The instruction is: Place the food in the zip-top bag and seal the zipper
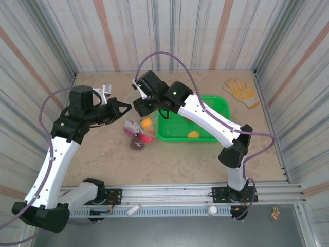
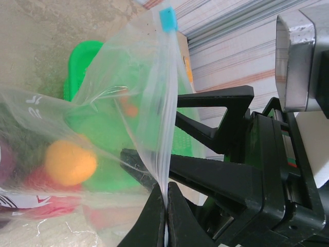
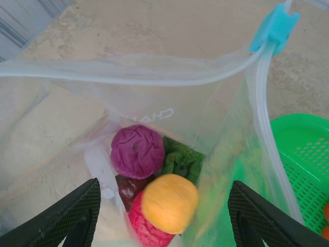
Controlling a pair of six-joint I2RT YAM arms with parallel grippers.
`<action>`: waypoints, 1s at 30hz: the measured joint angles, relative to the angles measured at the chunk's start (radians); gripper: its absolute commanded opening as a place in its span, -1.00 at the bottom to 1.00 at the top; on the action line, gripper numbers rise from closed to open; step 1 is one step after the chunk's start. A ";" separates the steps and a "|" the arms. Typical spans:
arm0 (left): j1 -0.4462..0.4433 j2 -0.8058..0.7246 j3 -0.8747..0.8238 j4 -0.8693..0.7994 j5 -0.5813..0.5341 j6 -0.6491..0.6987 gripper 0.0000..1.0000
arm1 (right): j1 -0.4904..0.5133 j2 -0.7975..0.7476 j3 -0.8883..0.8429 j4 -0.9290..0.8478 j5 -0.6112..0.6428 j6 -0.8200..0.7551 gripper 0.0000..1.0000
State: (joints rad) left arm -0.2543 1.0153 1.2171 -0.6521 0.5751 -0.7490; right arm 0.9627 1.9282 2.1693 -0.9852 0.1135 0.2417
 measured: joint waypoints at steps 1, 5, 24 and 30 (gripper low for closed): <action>0.000 0.000 0.000 0.000 0.000 0.000 -1.00 | 0.000 0.000 0.000 -0.002 0.000 0.000 0.35; 0.000 0.000 0.000 0.000 0.000 0.000 -1.00 | 0.000 0.000 0.000 -0.004 -0.001 0.000 0.34; 0.000 0.000 0.000 0.005 0.004 -0.010 -1.00 | -0.103 -0.309 -0.124 0.020 -0.019 0.024 0.22; 0.000 0.000 0.000 0.006 0.008 -0.011 -1.00 | -0.270 -0.476 -0.529 0.062 -0.014 0.122 0.33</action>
State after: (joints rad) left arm -0.2543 1.0153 1.2171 -0.6456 0.5835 -0.7601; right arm 0.6926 1.4517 1.6402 -0.9230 0.0990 0.3637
